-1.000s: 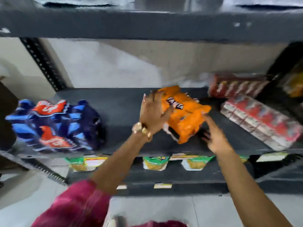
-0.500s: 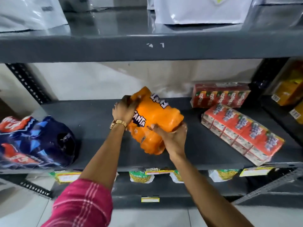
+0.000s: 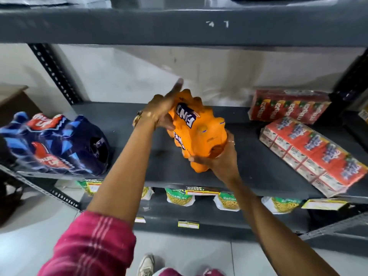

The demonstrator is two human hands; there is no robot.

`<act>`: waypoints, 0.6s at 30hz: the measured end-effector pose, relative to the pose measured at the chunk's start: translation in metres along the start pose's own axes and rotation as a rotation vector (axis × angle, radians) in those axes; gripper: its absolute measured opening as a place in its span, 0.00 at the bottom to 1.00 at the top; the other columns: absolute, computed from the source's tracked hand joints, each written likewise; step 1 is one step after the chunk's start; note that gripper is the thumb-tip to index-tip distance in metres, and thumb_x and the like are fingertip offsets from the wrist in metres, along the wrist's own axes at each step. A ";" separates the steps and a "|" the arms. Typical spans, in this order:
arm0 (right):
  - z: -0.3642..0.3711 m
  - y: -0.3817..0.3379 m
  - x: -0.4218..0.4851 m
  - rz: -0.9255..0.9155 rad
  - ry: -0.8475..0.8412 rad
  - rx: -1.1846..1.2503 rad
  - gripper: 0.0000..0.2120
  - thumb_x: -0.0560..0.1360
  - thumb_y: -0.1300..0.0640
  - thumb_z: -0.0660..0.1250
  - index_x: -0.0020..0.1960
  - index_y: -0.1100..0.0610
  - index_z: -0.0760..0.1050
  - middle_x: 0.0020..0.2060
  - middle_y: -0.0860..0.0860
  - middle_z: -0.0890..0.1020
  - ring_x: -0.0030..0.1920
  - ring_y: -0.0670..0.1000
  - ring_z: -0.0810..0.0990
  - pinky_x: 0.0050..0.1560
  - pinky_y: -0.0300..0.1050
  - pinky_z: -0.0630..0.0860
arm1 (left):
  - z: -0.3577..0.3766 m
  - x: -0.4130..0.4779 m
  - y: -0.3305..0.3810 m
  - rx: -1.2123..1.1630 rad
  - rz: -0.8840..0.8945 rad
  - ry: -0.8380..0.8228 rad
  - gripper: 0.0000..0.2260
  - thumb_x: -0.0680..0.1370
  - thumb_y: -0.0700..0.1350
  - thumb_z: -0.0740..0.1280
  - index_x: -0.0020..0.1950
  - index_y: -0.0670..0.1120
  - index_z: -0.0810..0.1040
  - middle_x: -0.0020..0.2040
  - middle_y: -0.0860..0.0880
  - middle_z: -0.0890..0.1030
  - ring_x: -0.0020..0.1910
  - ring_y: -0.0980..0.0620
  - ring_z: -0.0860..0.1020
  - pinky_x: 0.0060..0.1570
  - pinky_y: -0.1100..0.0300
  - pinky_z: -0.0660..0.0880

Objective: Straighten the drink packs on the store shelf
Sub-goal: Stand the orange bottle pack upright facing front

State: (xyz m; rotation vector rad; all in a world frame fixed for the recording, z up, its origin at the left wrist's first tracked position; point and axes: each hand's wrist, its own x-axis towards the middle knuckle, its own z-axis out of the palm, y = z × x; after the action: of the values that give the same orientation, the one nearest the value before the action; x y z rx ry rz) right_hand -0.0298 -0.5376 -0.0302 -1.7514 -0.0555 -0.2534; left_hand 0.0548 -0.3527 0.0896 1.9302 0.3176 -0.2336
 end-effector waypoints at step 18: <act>-0.032 0.026 -0.016 0.149 0.261 -0.086 0.44 0.59 0.56 0.83 0.69 0.60 0.64 0.65 0.60 0.70 0.65 0.59 0.72 0.65 0.60 0.72 | 0.031 -0.019 0.010 1.158 0.684 -0.286 0.45 0.65 0.58 0.75 0.76 0.61 0.53 0.76 0.52 0.62 0.74 0.46 0.61 0.72 0.43 0.57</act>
State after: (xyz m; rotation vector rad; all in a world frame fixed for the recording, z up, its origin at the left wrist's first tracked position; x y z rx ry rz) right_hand -0.0450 -0.5724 -0.0528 -1.7843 0.2779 -0.3775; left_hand 0.0399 -0.3867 0.0928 2.9285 -0.8572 -0.2492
